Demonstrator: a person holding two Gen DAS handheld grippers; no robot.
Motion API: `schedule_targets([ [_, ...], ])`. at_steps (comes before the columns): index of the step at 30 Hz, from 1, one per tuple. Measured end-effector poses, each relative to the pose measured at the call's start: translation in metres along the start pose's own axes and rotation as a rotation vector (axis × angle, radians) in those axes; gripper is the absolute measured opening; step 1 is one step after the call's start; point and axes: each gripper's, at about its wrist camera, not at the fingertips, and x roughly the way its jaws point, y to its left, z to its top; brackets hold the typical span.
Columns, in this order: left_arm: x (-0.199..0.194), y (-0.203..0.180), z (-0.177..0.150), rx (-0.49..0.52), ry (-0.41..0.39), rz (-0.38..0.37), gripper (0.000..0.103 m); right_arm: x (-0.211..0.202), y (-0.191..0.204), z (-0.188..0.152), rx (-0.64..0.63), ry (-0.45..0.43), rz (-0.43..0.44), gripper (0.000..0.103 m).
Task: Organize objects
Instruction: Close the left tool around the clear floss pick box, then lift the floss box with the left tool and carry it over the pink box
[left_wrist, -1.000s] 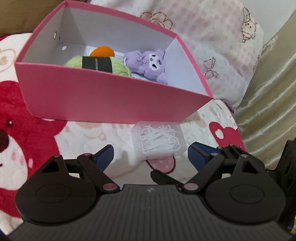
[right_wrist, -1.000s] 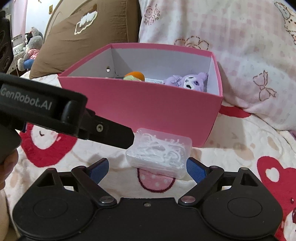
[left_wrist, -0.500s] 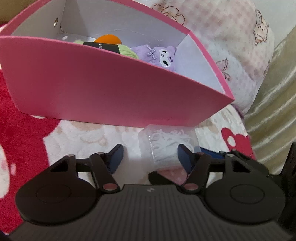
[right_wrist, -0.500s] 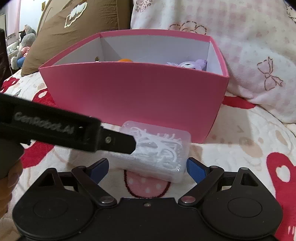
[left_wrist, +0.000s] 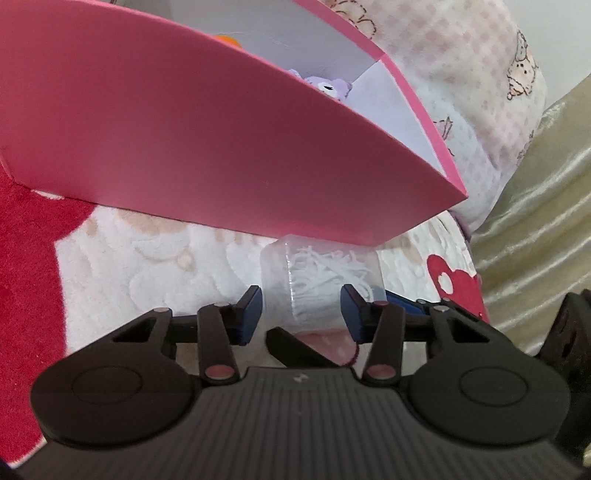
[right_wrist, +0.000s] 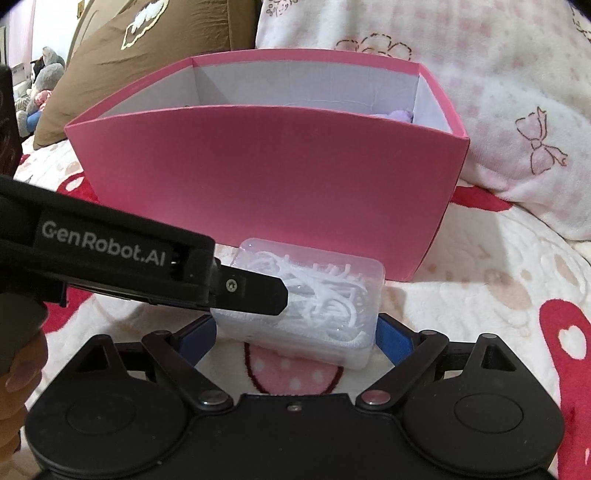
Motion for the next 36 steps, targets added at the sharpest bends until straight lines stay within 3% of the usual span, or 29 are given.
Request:
schedule_targets([
  [13, 0.004, 0.002, -0.002, -0.052, 0.020, 0.000, 0.045, 0.008, 0.009, 0.003, -0.014, 0.003, -0.033, 0.098],
  [23, -0.005, -0.010, 0.002, 0.055, 0.072, 0.044, 0.045, 0.001, 0.025, 0.007, -0.076, -0.001, -0.057, 0.097],
  [36, -0.034, -0.015, 0.005, 0.049, 0.146, 0.070, 0.044, -0.025, 0.036, 0.005, -0.040, 0.027, -0.008, 0.098],
])
